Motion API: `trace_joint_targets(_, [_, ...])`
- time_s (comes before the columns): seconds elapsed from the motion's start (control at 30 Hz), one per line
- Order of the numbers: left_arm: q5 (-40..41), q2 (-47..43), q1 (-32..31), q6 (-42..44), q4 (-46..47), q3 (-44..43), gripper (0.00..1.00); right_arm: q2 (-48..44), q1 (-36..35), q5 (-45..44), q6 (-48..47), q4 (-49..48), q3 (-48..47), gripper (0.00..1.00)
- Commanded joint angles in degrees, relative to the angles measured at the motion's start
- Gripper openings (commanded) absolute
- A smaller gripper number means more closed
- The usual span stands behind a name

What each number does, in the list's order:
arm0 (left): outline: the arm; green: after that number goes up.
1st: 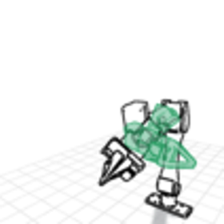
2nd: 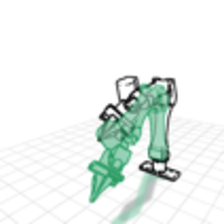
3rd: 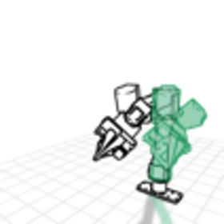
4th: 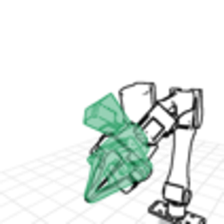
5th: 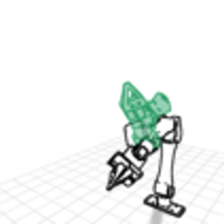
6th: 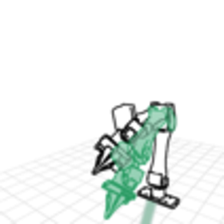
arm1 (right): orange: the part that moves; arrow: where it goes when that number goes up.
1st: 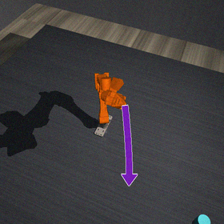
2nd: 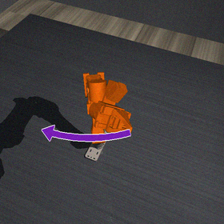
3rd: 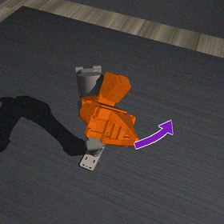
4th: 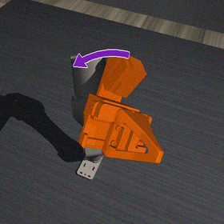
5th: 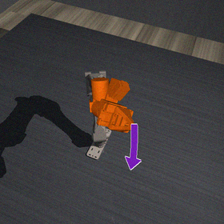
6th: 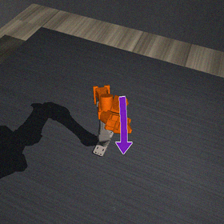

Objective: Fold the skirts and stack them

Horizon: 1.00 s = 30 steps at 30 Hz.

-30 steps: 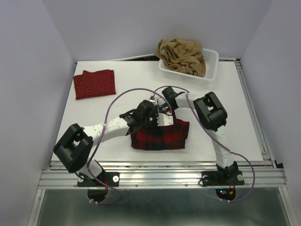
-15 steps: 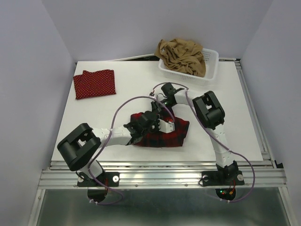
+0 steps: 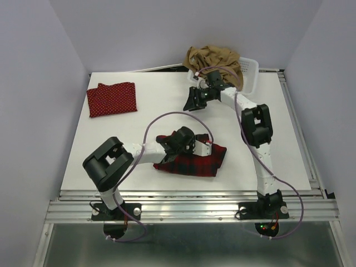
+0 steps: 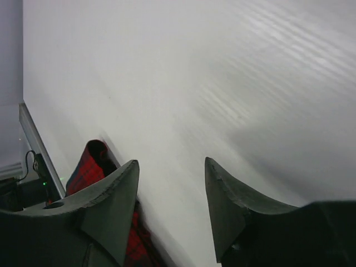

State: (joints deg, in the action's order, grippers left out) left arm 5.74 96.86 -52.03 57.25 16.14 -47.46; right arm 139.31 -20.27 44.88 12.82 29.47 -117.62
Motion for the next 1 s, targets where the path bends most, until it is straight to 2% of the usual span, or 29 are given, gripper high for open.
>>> trace_joint_targets(0.0, [-5.38, 2.19, 3.86, -4.6, -14.1, -7.19, 0.55, -8.41, 7.16, -0.6, -1.57, -0.82, -1.47, 0.61])
trace_joint_targets(0.13, [-8.45, 2.11, 8.78, -7.59, -22.19, -18.5, 0.57, -15.8, 13.41, 2.84, -2.45, -0.73, 1.86, 0.65])
trace_joint_targets(0.17, [-9.42, 1.84, 9.57, -8.29, -25.43, -20.46, 0.74, -17.38, 15.07, 3.62, -2.45, -0.65, 2.92, 0.66])
trace_joint_targets(0.3, [-18.11, -0.35, 13.79, -14.61, -32.13, -29.34, 0.75, -25.47, 16.32, 9.24, -3.41, -0.21, 10.38, 0.67])
trace_joint_targets(0.43, [-26.29, -6.14, 18.7, -29.37, -34.69, -33.31, 0.75, -34.08, 15.71, 18.56, 4.22, -6.08, 22.94, 0.67])
trace_joint_targets(0.57, [-37.61, -13.35, 22.57, -39.57, -33.02, -27.36, 0.73, -42.78, 11.58, 24.28, 8.18, -11.45, 37.86, 0.67])
trace_joint_targets(0.67, [-52.88, -16.96, 23.73, -47.04, -30.13, -20.49, 0.72, -45.26, 6.14, 26.92, 8.8, -13.39, 43.6, 0.69])
trace_joint_targets(0.8, [-59.08, -14.78, 24.52, -54.7, -27.04, -12.05, 0.7, -43.42, 1.65, 27.54, 6.79, -11.73, 50.46, 0.7])
trace_joint_targets(0.93, [-60.14, -7.23, 27.85, -58.82, -21.25, -4.76, 0.68, -35.54, 1.64, 24.21, -3.57, -4.19, 53.72, 0.7])
trace_joint_targets(0.97, [-60.05, -3.56, 29.17, -60.49, -18.89, -3.18, 0.66, -33.68, 1.64, 21.15, -4.9, -1.29, 53.2, 0.69])
